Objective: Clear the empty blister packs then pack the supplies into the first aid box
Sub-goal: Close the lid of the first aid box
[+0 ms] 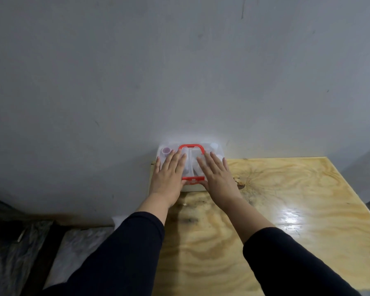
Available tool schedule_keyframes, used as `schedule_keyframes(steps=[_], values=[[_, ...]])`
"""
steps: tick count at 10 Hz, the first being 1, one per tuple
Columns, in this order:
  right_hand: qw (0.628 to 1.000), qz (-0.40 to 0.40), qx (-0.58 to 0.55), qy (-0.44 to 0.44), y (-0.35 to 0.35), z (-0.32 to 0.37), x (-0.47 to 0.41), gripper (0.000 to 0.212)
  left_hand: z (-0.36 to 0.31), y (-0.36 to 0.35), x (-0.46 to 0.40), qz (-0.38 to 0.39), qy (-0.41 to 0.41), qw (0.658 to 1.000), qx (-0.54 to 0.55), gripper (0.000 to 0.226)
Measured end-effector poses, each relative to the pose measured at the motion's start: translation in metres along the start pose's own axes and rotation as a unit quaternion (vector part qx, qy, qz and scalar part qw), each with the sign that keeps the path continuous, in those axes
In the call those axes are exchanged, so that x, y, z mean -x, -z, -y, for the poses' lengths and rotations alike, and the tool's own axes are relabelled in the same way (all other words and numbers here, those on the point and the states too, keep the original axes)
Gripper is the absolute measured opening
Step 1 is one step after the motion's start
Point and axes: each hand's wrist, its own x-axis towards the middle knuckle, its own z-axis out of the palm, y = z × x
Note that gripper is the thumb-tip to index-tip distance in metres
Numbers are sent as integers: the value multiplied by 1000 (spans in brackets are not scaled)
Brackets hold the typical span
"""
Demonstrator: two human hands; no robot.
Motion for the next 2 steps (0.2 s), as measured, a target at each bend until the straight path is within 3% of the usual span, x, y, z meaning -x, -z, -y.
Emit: schedule_keyframes(steps=[1,2], values=[[1000,-15,-11,8,2,2,-1,67,-2,10,1,16,-2,1000,7,71],[998,26,-51,6,25,3,3,67,0,21,7,22,-21,999,18,73]])
